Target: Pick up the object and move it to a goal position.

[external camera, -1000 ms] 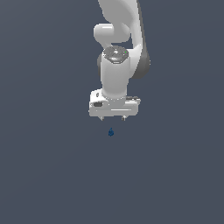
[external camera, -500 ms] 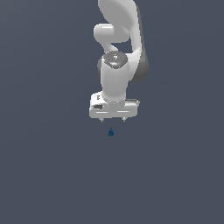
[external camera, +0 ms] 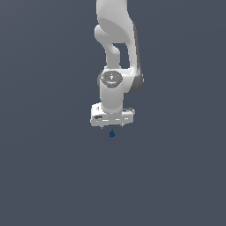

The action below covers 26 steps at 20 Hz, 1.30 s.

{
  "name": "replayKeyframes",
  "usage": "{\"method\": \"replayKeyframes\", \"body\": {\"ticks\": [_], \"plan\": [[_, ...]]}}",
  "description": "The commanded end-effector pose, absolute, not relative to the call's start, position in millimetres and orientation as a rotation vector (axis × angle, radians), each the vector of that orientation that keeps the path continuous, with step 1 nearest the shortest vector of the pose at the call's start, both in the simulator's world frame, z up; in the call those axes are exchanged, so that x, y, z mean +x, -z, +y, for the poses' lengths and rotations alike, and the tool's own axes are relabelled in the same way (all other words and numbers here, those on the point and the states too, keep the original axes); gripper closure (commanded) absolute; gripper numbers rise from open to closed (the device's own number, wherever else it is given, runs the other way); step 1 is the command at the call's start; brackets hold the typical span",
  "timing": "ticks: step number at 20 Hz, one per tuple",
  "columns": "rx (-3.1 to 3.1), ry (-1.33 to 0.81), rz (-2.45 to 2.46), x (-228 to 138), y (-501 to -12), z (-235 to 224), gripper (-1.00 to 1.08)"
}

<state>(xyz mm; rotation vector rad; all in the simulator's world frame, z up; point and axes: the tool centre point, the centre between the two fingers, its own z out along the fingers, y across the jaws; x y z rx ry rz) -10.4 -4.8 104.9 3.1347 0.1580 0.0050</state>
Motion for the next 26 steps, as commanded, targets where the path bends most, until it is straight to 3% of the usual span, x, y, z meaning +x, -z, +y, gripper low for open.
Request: {"method": "replayKeyframes", "body": {"ticks": [1,23,24,26], "plan": [[3.136,-0.002,0.167,-12.4,-95.9,-6.0,-0.92],[3.137,0.0,0.17,-13.7,-42.3,-6.6,-0.92],[3.137,0.0,0.17,-13.7,-42.3,-6.6,1.08],[3.137,0.0,0.17,-13.7,-42.3,-6.6,1.08]]}}
